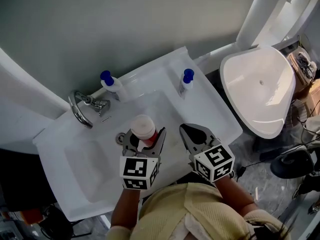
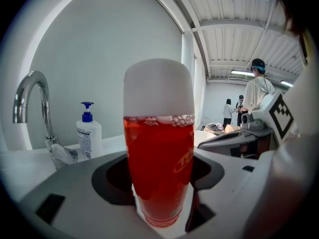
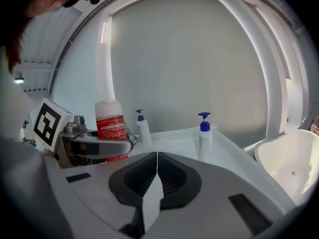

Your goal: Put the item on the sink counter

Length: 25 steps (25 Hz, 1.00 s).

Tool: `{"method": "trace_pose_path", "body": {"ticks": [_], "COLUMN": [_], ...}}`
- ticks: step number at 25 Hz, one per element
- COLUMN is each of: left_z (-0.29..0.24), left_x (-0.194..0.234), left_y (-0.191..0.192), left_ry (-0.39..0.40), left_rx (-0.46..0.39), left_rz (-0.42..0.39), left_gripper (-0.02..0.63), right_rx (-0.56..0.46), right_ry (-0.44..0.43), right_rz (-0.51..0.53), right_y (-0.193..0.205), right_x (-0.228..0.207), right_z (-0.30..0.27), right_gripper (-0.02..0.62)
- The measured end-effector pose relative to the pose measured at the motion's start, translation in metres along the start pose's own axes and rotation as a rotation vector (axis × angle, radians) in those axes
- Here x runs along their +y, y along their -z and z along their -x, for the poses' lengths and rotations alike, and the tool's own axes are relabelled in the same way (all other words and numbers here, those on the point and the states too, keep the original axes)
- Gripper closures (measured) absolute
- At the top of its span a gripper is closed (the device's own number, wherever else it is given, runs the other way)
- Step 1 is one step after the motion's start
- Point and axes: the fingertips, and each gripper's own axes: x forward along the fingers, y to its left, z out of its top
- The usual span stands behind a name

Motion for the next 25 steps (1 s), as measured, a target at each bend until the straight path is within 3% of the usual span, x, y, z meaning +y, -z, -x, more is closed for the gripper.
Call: {"method": "trace_pose_path", "body": {"ticks": [25], "left_z": [-0.085], "left_x": [0.03], "left_y": [-0.027], "left_ry": [-0.11], "left_rx": [-0.006], "left_rz": [-0.009], "left_gripper": [0.288], "right_rx": [0.066], "right_ry": [-0.137], "right_rz": [-0.03], "right_y": [0.005], "right_x": [-0.035], "right_z": [-0.051], "right_gripper": [0.569]}}
